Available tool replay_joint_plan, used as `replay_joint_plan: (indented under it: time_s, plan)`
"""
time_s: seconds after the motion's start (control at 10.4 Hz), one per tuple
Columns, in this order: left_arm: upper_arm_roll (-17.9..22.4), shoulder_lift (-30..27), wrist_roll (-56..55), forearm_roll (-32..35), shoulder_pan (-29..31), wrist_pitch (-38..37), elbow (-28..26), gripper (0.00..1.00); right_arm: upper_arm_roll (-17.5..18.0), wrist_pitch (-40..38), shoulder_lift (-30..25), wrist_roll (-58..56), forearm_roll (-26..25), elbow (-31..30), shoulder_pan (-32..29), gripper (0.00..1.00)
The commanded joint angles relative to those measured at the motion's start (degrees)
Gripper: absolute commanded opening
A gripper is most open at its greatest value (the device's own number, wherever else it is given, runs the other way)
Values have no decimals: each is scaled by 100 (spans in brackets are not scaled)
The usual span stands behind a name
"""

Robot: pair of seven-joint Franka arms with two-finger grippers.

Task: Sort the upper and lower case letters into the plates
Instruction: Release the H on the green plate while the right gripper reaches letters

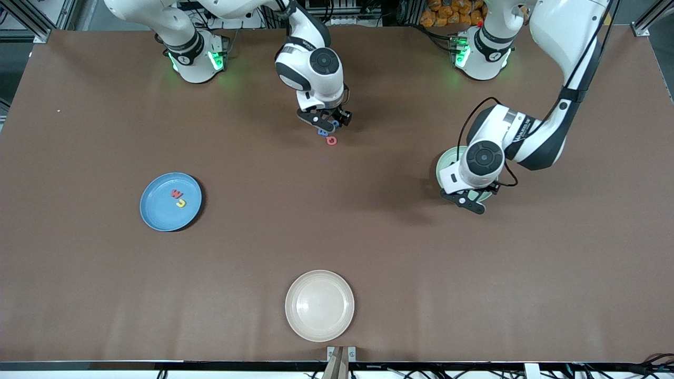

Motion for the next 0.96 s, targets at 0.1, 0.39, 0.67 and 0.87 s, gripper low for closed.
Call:
replay_joint_plan:
  time_s: [0.1,0.39,0.67,0.87]
  plan:
    - [-3,94,-123,45,-17,-104,136,100,14,234,136,331,-52,-32,-55,69]
    - [-3,120,-114,45,-51,-339,302,100,6,376,233,534,-69,-15,-55,67]
    - [-3,191,-123,36,-60,-437,426,100,6,376,242,534,-78,-15,-47,61]
    - [-3,243,-53,36,27,-455,461,100,6,490,250,534,-78,-15,-47,58]
